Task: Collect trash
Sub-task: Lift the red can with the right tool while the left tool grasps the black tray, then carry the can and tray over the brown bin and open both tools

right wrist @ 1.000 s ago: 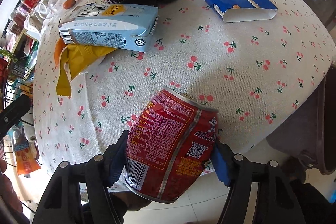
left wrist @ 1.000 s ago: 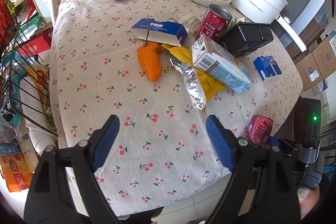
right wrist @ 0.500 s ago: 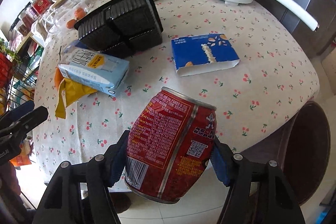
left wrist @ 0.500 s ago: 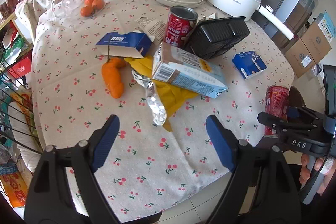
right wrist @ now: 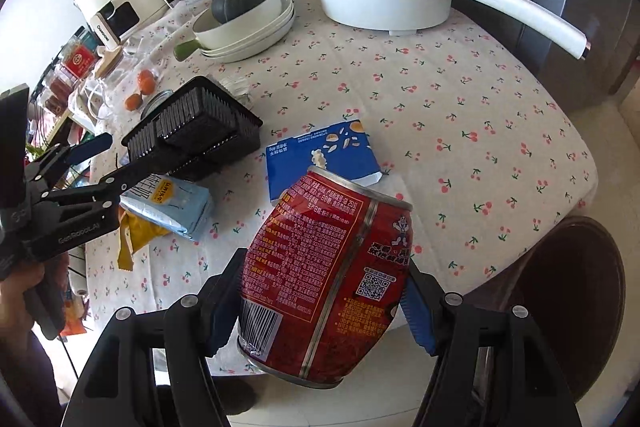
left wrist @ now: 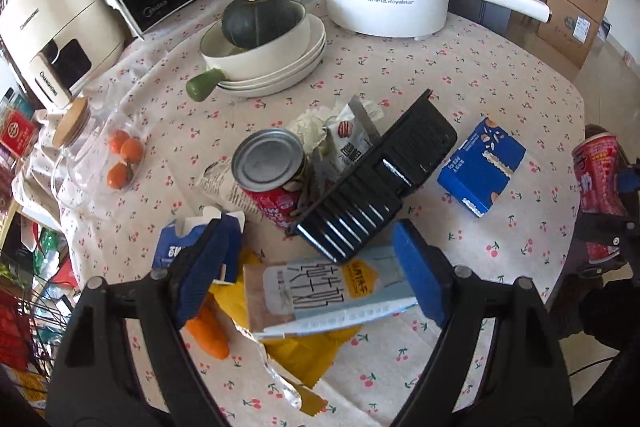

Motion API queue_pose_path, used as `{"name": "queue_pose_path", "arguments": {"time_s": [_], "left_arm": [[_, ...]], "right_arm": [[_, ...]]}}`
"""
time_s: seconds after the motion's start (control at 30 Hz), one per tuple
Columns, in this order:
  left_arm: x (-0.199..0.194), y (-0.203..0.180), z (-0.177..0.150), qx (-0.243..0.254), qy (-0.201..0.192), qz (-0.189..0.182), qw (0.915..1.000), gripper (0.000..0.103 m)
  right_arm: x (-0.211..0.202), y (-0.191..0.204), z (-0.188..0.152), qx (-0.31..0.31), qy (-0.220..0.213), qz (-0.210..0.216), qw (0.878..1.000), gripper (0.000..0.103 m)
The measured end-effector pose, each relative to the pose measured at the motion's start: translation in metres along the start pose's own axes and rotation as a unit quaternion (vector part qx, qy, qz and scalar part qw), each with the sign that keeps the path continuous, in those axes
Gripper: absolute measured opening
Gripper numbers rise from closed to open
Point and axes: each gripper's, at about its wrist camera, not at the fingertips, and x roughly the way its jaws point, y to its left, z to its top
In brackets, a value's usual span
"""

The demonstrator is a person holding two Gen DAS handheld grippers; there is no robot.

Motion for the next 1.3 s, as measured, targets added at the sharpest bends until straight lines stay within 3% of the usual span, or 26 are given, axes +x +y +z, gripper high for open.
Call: {"name": "queue_pose_path", "arguments": {"time_s": [0.17, 0.43, 0.63, 0.9, 1.3], "left_arm": [[0.017, -0.012, 0.012, 0.04, 0.017, -0.003, 0.999, 0.078], [0.009, -0.032, 0.009, 0.035, -0.001, -0.062, 0.9975, 0.035], [-0.018, -0.035, 0.004, -0.016, -0.056, -0.09, 0.9942, 0.034], [-0.049, -0.033, -0.007, -0.102, -0.112, -0.149, 0.9771, 0.034], [-0.068, -0.085, -0.002, -0.095, -0.123, -0.2, 0.9674, 0.034]], "right_arm": [[-0.007, -0.019, 0.002, 0.013, -0.003, -0.005, 1.0, 0.071], [-0.012, -0.046, -0.003, 0.028, -0.003, -0.016, 0.999, 0.071], [-0.026, -0.06, -0.008, 0.039, -0.017, -0.014, 0.999, 0.071], [-0.049, -0.078, -0.014, 0.056, -0.04, -0.006, 0.998, 0.071], [-0.071, -0.118, -0.031, 0.077, -0.057, -0.024, 0.995, 0.071]]}}
